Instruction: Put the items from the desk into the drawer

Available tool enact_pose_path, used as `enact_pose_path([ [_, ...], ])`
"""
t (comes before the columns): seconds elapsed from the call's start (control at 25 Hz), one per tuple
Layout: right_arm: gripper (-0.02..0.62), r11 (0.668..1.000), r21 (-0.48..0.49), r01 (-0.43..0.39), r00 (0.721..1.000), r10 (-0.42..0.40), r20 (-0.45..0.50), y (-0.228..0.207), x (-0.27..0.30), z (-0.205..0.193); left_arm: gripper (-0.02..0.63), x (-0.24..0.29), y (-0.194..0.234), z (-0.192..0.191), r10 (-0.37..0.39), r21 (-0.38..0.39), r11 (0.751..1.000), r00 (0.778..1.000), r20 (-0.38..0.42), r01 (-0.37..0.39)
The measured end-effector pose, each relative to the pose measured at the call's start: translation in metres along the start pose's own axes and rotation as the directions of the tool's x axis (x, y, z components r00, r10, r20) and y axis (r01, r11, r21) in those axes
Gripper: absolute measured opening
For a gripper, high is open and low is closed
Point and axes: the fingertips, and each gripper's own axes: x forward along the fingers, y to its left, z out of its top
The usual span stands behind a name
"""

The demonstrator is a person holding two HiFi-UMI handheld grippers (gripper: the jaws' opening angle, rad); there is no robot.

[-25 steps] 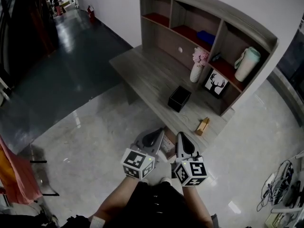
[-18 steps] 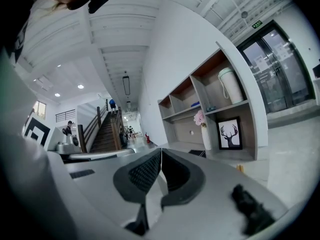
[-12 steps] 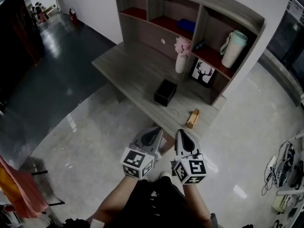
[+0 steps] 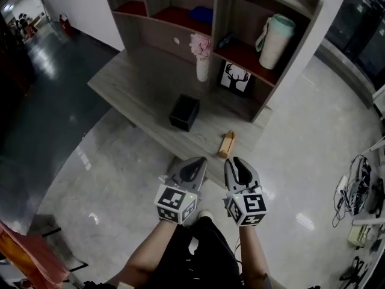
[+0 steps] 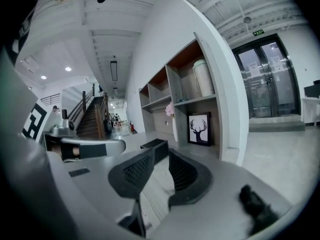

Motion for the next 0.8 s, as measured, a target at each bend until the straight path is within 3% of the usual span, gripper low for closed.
enact_pose_path([
  [0.32,0.133,0.999,0.019,-0.034,0.998,0.036,-0.061,-0.027,0.023,-0.029,0.011,0.046,-0.004,-0.02,-0.023,-0.014,1.0,0.999,-0.049,0.022],
  [0.8,0.169,0.994,0.023,-0.106,0.976,0.109,-0.189,-0.05,0.061,-0.077,0.011,0.078,0.017,-0.063,0.021,-0.082,0.996,0.989,-0.144,-0.033],
])
